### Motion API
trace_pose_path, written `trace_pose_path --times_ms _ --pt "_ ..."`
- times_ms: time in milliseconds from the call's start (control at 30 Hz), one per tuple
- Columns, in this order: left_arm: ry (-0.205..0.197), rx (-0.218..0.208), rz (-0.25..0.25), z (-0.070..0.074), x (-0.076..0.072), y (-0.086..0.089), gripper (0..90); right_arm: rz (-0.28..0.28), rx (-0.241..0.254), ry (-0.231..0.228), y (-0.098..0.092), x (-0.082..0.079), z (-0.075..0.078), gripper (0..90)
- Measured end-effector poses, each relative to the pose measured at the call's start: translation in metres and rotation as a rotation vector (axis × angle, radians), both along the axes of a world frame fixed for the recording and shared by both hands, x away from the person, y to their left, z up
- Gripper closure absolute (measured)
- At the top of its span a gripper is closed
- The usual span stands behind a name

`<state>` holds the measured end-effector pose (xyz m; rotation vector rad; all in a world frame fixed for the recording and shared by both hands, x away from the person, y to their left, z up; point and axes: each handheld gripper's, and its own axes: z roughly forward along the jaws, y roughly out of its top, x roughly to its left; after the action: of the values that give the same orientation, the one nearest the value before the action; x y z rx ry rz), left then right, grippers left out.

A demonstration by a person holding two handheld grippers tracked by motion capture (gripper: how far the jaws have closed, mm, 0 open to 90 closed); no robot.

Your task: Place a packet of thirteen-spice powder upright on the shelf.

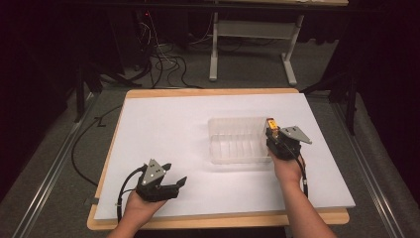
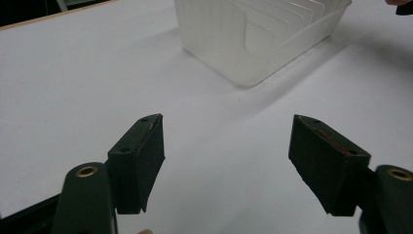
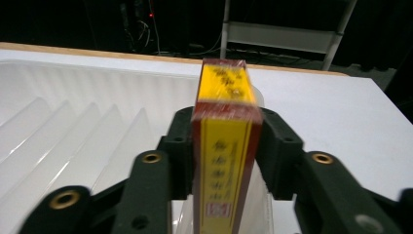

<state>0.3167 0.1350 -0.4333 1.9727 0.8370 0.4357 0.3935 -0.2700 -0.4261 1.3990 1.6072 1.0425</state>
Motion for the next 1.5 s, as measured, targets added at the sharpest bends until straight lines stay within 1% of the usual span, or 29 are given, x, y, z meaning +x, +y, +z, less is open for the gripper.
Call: trace_pose_path --times_ms 67,200,433,467,500,533,567,600,700,733,767,800,833,900,933,967,1000,1033,1067,1100,1167,1200,1233,1267,1300,1333,1367,1433,1500 --pt "-0.001 0.0 -0.001 0.0 0.0 0.0 29.7 0.008 -0.011 -0.001 -0.001 -0.003 0.002 54.2" --pt "0.001 -0.004 0.003 0.0 0.0 0.001 29.7 0.033 0.007 -0.001 -0.003 -0.01 0.008 48.3" --pt "-0.001 -0.013 0.007 0.0 0.0 0.0 29.6 0.122 0.016 0.006 -0.003 -0.028 0.019 40.2" --pt "-0.001 -0.013 0.007 0.0 0.0 0.0 29.7 0.122 0.016 0.006 -0.003 -0.028 0.019 40.2" --pt "0.001 -0.019 0.005 0.0 0.001 0.0 29.7 0.142 0.014 -0.001 -0.003 -0.034 0.021 37.0" --pt "0.001 -0.019 0.005 0.0 0.001 0.0 29.7 0.142 0.014 -0.001 -0.003 -0.034 0.021 37.0" --pt "0.003 -0.02 0.002 -0.001 0.001 0.0 29.6 0.166 0.032 -0.002 -0.005 -0.04 0.023 33.5" --pt "0.012 -0.026 -0.002 -0.002 0.003 0.0 29.6 0.181 0.042 -0.002 -0.007 -0.043 0.023 31.6" --pt "0.023 -0.031 -0.003 -0.004 0.005 0.0 29.6 0.218 0.057 0.011 -0.01 -0.051 0.021 25.3" --pt "0.023 -0.031 -0.003 -0.004 0.005 0.0 29.5 0.218 0.057 0.011 -0.01 -0.051 0.021 25.3" --pt "0.017 -0.028 -0.005 -0.004 0.004 0.001 29.5 0.24 0.068 0.018 -0.012 -0.057 0.019 21.1" --pt "0.014 -0.031 -0.004 -0.004 0.004 0.001 29.5 0.243 0.066 0.02 -0.013 -0.061 0.018 17.4" --pt "0.013 -0.037 -0.003 -0.003 0.003 0.001 29.5 0.242 0.059 0.02 -0.013 -0.064 0.018 16.0" --pt "0.011 -0.045 -0.004 -0.002 0.002 0.001 29.5 0.256 0.058 0.027 -0.014 -0.072 0.016 15.9" --pt "0.013 -0.053 -0.003 -0.002 0.002 0.0 29.5 0.261 0.054 0.023 -0.015 -0.076 0.015 15.8" --pt "0.027 -0.077 -0.003 -0.001 0.002 0.0 29.5 0.264 0.051 0.023 -0.016 -0.081 0.014 15.6" --pt "0.027 -0.077 -0.003 -0.001 0.002 0.0 29.5 0.266 0.046 0.021 -0.017 -0.085 0.013 15.2" --pt "0.054 -0.136 -0.015 0.0 0.001 -0.001 29.5 0.271 0.045 0.018 -0.019 -0.09 0.011 15.1" --pt "0.054 -0.136 -0.015 0.0 0.001 -0.001 29.5 0.274 0.034 0.01 -0.021 -0.095 0.009 15.1" --pt "0.056 -0.148 -0.02 -0.001 0.001 -0.004 29.5 0.272 0.03 0.01 -0.023 -0.1 0.006 15.2" --pt "0.057 -0.143 -0.021 -0.002 0.001 -0.005 29.1 0.271 0.022 0.008 -0.028 -0.108 -0.002 15.2" --pt "0.062 -0.137 -0.023 -0.003 0.001 -0.007 28.8 0.277 0.012 0.018 -0.031 -0.11 -0.005 15.1" --pt "0.07 -0.123 -0.019 -0.006 0.001 -0.009 28.5 0.272 0.002 0.022 -0.033 -0.111 -0.008 15.2" --pt "0.074 -0.121 -0.014 -0.007 0.001 -0.01 28.3 0.262 0.003 0.025 -0.036 -0.111 -0.01 15.2" --pt "0.074 -0.124 -0.008 -0.008 0.001 -0.011 28.1 0.255 0.014 0.031 -0.038 -0.11 -0.011 15.2" --pt "0.074 -0.124 -0.008 -0.008 0.001 -0.011 28.1 0.254 0.021 0.027 -0.04 -0.108 -0.013 15.2" --pt "0.069 -0.119 -0.003 -0.007 0.001 -0.011 28.1 0.255 0.026 0.022 -0.041 -0.107 -0.014 15.3" --pt "0.051 -0.112 -0.005 -0.005 -0.001 -0.013 27.8 0.257 0.025 0.038 -0.042 -0.105 -0.015 15.7" --pt "0.041 -0.103 -0.006 -0.004 -0.002 -0.013 27.8 0.257 0.024 0.045 -0.042 -0.106 -0.016 16.0"
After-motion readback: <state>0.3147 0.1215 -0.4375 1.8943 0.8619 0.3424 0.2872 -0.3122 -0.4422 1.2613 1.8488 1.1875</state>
